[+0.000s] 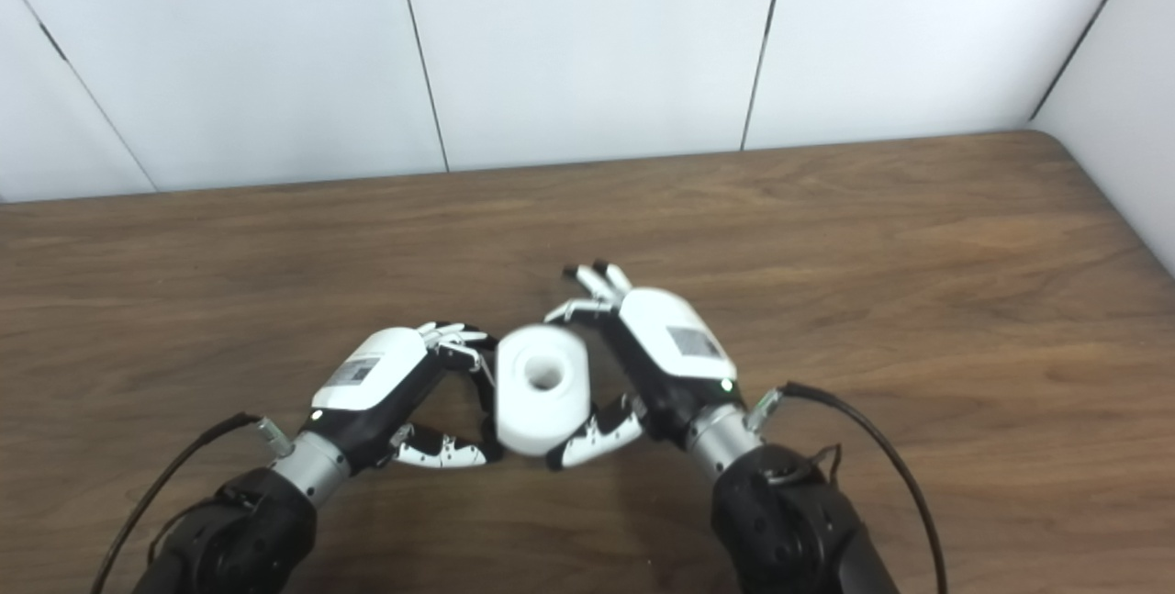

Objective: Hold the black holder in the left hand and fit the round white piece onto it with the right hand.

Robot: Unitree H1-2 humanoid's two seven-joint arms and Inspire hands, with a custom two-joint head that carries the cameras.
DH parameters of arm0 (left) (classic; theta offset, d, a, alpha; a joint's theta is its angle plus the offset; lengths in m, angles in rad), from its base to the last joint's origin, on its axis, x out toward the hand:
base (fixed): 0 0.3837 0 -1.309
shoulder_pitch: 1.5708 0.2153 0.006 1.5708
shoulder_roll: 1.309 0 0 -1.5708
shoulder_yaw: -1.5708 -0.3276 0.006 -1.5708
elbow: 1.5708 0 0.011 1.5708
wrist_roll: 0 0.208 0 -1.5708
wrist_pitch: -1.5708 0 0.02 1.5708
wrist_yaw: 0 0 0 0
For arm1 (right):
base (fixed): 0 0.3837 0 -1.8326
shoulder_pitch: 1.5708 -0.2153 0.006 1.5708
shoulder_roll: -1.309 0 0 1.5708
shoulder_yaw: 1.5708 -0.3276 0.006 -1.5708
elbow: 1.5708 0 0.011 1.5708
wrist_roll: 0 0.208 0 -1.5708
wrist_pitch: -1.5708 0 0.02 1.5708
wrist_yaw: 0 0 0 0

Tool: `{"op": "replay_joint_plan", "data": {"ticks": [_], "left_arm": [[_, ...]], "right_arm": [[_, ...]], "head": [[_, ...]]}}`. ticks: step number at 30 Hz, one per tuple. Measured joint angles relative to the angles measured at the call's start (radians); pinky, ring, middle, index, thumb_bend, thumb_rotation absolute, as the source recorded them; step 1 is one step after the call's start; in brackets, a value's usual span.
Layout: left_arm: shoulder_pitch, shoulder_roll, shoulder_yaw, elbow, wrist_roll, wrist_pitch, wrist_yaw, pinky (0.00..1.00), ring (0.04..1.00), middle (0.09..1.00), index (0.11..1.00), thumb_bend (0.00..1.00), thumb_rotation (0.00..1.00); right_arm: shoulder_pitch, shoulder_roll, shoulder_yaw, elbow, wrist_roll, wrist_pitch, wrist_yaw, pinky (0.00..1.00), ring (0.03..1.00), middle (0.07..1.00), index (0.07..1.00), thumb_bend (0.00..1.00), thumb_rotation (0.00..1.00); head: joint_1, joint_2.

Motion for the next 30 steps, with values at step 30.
{"op": "replay_joint_plan", "data": {"ticks": [30], "left_arm": [[0.0, -0.01, 0.001, 0.0, 0.001, 0.0, 0.001, 0.99, 0.924, 0.855, 0.482, 0.52, 0.04]], "right_arm": [[-0.006, -0.011, 0.006, -0.033, -0.023, -0.001, 0.059, 0.87, 1.0, 0.975, 0.594, 0.62, 0.21]], "head": [[-0.009, -0.014]]}}
